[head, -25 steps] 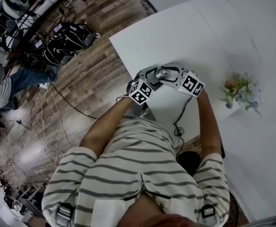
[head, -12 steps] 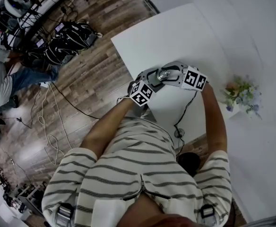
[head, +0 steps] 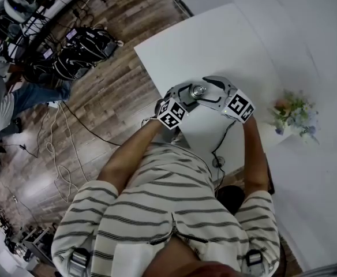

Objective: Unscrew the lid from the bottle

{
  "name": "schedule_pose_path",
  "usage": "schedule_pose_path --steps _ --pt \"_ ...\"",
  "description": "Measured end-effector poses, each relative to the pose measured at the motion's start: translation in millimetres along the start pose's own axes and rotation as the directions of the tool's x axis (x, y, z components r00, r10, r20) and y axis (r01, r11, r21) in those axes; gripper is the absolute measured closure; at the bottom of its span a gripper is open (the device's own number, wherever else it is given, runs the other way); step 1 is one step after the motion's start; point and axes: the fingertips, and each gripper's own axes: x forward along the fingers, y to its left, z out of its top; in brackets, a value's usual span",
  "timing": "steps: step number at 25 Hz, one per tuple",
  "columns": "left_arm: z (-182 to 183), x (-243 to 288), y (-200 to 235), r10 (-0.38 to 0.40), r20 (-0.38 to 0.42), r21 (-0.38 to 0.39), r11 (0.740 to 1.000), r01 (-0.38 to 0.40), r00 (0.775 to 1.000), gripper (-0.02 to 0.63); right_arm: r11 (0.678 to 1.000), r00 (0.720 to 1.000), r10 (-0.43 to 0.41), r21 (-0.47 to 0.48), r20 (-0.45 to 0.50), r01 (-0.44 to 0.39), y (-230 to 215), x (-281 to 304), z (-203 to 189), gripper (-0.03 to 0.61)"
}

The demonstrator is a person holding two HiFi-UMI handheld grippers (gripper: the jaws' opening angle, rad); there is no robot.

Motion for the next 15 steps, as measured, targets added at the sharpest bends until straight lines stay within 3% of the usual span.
schedule_pose_path --steps 4,7,11,15 --pt "-1.0 -0.5 0.1 0.001 0.0 -0.002 1.0 -0.001 1.0 0.305 0.979 0.976 -0.196 0.068 0.091 0.19 2.1 -5.3 2.6 0.242" --pt "-1.6 -0.2 -0.1 0.004 0.0 -0.004 1.0 -0.004 1.0 0.305 0.937 0.936 -0.34 0.121 0.097 0.327 1.2 -4.0 -5.3 0.261" --pt "-1.1 0.5 -0.3 0.005 0.0 -0.005 1.0 -0.005 1.0 0.305 0.823 0.834 -0.545 0.251 0.091 0.51 -4.3 -5.8 -15.1 0.273" --pt "-1.5 0.8 0.2 0.008 0.0 -0.01 1.0 -0.008 1.0 0.305 0.714 0.737 -0.673 0.308 0.055 0.629 -3.6 -3.6 -19.7 0.259"
